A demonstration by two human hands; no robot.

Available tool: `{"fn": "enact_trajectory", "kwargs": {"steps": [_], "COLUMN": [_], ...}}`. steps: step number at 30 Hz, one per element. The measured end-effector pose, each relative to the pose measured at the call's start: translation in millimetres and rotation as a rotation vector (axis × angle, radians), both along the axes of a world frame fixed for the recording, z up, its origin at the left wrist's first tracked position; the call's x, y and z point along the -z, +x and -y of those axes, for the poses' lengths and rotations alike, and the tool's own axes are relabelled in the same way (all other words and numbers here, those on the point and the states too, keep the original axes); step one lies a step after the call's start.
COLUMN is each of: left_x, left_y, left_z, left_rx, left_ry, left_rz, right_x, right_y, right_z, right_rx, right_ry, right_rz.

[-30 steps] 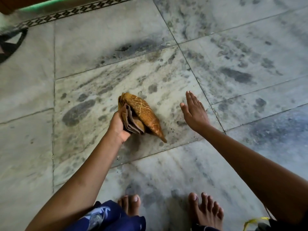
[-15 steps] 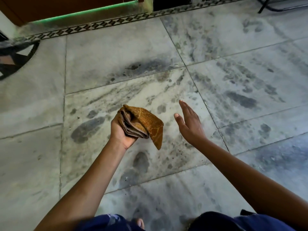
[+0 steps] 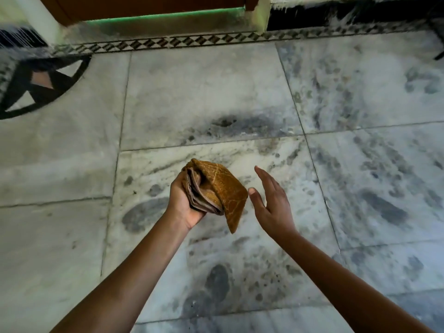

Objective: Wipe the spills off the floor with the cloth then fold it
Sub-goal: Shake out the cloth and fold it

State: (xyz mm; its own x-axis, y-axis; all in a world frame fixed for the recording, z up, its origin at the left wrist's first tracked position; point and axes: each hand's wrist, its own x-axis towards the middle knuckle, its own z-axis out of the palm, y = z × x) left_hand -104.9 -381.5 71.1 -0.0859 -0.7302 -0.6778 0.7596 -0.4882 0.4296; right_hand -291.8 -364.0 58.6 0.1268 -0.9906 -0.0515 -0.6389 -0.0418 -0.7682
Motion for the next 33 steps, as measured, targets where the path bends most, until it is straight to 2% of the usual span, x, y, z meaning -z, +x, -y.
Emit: {"fn": "enact_trajectory", "kwargs": {"steps": [6, 14, 21, 25, 30, 33], "left_x": [-125, -304, -499, -613, -712, -745], "left_y": [11, 16, 24, 20, 12, 11], "left_z": [1, -26, -72, -103, -144, -164], "left_rx": [-0.015, -0.113, -0.192, -0.206, -0.266, -0.275], "left_ry": [0.001, -0.001, -0.012, -0.068, -0.125, -0.144], "left_rz": [0.082, 0.078, 0.078, 0.123, 0.201, 0.251], "right_x": [-120, -294, -488, -593, -684, -715], "right_y": [21, 36, 61, 73, 70, 68], "right_z": [1, -16, -57, -82, -106, -110], "right_rx": [0.003, -0.072, -0.097, -0.175, -0.23, -0.254], "right_ry": [0.007, 0.02, 0.142, 0.097, 0.076, 0.021], "right_rz": [0.051, 0.094, 0.252, 0.246, 0.303, 0.32]}}
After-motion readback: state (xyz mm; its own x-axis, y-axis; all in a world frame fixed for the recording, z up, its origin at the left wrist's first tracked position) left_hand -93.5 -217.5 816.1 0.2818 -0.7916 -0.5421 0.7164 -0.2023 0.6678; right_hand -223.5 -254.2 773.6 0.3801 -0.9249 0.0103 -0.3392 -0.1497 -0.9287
